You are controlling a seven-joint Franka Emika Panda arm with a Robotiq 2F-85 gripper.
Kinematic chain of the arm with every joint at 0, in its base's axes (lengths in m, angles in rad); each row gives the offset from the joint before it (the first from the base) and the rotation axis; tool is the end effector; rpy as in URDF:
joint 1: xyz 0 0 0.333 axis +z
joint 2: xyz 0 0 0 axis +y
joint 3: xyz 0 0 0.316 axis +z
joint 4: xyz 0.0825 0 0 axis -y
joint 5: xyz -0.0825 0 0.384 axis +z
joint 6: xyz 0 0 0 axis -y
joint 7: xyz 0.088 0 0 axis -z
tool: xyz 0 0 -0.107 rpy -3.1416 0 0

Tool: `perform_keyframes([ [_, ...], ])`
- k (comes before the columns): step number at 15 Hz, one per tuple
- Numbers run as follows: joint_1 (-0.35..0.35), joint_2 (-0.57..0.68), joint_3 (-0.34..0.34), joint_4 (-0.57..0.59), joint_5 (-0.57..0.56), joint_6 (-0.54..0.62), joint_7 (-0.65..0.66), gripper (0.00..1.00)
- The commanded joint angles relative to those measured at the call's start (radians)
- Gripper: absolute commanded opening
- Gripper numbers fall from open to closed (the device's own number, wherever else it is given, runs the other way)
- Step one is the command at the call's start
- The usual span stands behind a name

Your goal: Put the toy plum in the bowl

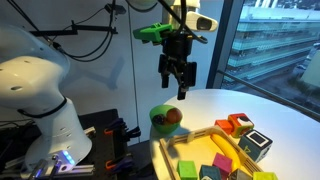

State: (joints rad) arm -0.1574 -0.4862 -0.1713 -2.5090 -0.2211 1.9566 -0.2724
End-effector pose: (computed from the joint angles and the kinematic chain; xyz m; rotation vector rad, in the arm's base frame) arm 0.3633 -0.1405 0.4424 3.0392 0.0861 -0.1528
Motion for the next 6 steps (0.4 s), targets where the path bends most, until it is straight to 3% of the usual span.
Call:
perform_keyframes([
  [1, 0.003, -0.052, -0.018, 0.009, 0.019, -0.041, -0.002, 1.0],
  [6, 0.004, -0.05, -0.02, 0.001, -0.001, -0.023, 0.002, 1.0],
])
